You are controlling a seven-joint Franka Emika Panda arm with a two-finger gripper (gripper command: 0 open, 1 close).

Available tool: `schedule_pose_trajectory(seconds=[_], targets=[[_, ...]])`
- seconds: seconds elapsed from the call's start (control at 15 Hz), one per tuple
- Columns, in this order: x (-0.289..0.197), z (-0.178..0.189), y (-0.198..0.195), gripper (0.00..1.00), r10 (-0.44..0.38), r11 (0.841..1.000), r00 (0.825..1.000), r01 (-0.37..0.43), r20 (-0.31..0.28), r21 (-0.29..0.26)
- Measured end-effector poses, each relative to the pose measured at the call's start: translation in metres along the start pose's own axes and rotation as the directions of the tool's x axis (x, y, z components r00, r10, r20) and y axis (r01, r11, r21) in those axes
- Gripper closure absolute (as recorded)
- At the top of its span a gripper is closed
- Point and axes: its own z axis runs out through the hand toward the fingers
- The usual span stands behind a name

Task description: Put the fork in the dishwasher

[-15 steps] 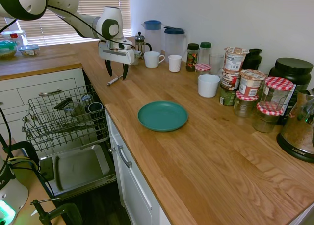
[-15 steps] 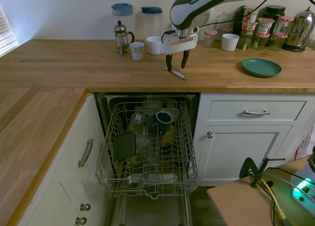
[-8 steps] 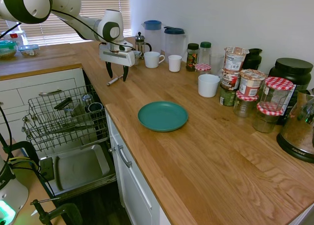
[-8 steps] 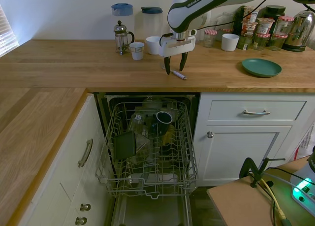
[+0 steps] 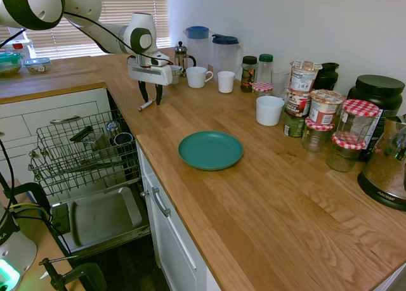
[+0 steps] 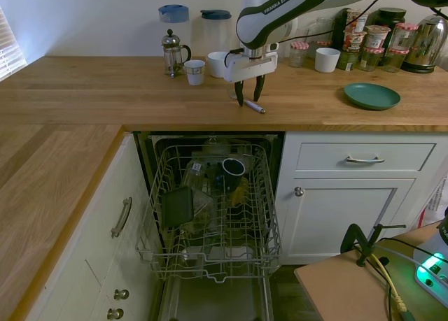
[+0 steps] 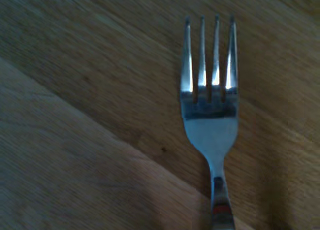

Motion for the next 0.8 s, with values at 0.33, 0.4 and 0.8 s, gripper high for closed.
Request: schedule_pose_trajectory(seconds=[0.33, 0.4, 0.8], targets=[[-0.0041, 0.0001, -0.0045, 1.0, 0.049, 0.999, 0.999, -0.049, 0.001, 0.0], [-0.0038, 0.0, -0.0045, 1.0, 0.059, 0.998, 0.998, -0.059, 0.002, 0.0], [0.0057, -0.001, 0.0033, 1.0, 0.117, 0.993, 0.993, -0.117, 0.001, -0.013]])
